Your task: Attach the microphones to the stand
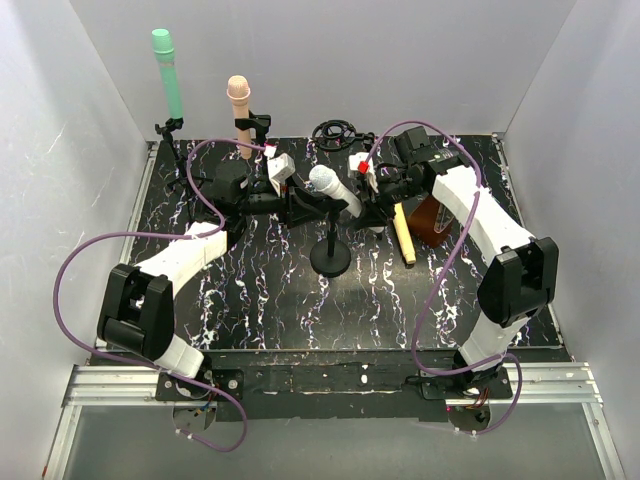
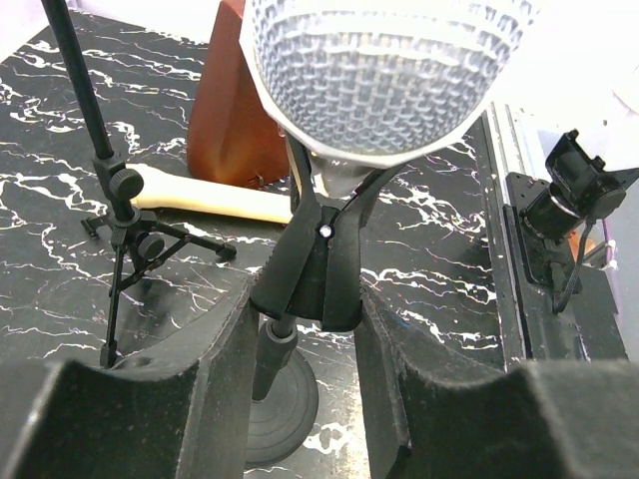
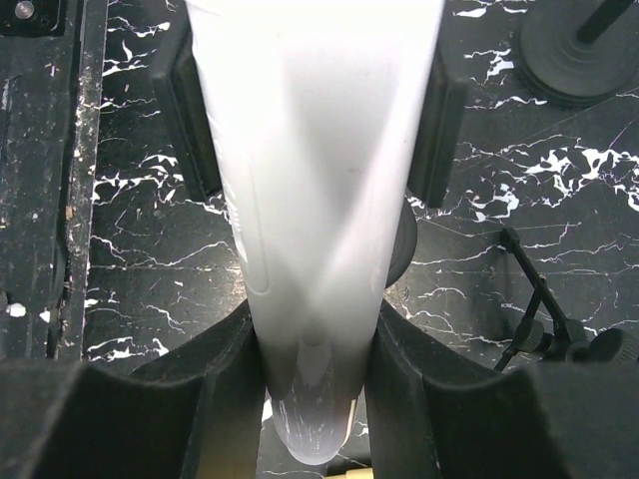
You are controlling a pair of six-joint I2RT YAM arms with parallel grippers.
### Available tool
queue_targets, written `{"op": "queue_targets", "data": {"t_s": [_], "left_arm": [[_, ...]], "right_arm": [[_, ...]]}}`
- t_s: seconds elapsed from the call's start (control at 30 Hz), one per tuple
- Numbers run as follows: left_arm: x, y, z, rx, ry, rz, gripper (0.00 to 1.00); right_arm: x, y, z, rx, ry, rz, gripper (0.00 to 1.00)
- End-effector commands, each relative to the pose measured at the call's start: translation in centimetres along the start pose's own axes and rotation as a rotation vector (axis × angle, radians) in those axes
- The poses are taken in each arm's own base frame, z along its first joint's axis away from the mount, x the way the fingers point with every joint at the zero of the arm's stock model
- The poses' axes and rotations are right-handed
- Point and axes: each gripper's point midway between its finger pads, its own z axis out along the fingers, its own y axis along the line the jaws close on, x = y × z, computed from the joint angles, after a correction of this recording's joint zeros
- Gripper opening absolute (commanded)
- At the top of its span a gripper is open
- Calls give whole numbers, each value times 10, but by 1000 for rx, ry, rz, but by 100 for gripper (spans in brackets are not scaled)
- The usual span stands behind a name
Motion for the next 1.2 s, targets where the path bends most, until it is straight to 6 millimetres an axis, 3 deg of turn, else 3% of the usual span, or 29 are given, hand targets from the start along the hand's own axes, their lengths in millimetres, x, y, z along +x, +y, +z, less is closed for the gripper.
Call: {"op": "queue_targets", "data": {"t_s": [0.0, 0.1, 0.17, 0.23, 0.37, 0.47, 0.57, 0.87, 1.17], "left_arm": [[-13, 0, -4, -41, -5, 2, 37], [-15, 1, -5, -59, -5, 1, 55], [-18, 1, -7, -76, -10, 6, 71], [-18, 1, -9, -90, -12, 8, 83], [-21, 3, -12, -123, -20, 22, 98], [-23, 2, -16, -143, -25, 30, 98], [-24, -1, -22, -155, -29, 36, 98], [-8, -26, -48, -243, -60, 34, 98], [17, -40, -55, -277, -98, 12, 98]], "right_arm": [[-11, 9, -8, -3, 4, 43, 5], [-12, 5, -11, 29, 21, 94, 14], [-14, 7, -14, 29, 20, 96, 28], [-15, 10, -16, 27, 8, 101, 51], [-19, 13, -22, 44, -7, 96, 64], [-22, 15, -29, 57, -18, 97, 77], [-25, 16, -36, 73, -28, 93, 82], [-19, 35, -54, 116, -56, 74, 84], [-9, 79, -84, 185, -195, 65, 85]]}}
